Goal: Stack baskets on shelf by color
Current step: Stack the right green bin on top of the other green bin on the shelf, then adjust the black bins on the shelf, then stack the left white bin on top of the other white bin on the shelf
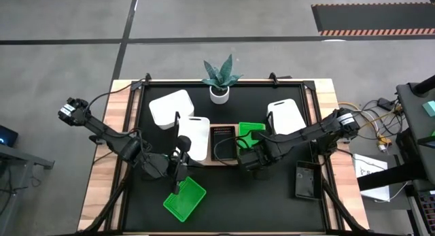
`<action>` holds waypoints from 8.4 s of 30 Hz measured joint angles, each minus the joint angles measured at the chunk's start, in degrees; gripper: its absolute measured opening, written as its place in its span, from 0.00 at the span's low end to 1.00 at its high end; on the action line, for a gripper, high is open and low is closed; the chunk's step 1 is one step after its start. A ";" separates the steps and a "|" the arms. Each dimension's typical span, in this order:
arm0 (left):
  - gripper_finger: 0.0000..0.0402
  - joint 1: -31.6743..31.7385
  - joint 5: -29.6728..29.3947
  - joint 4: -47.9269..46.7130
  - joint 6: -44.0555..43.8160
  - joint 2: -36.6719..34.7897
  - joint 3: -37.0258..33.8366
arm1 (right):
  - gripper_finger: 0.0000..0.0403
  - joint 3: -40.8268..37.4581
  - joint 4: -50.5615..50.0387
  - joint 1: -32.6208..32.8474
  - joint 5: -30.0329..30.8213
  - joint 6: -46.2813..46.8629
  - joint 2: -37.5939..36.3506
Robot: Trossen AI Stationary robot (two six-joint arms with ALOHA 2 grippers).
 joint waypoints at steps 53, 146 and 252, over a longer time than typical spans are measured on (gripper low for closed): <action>0.00 11.71 8.68 -14.65 -24.63 29.77 14.95 | 0.02 -0.26 6.78 11.41 -0.94 -12.70 -9.07; 0.38 51.44 7.49 -55.77 23.08 -2.19 -11.60 | 0.02 -26.69 37.22 13.88 0.50 -22.93 -36.37; 0.00 -1.58 34.36 -36.59 42.11 14.80 35.54 | 0.50 -2.16 53.06 -3.37 -47.48 -30.89 -22.03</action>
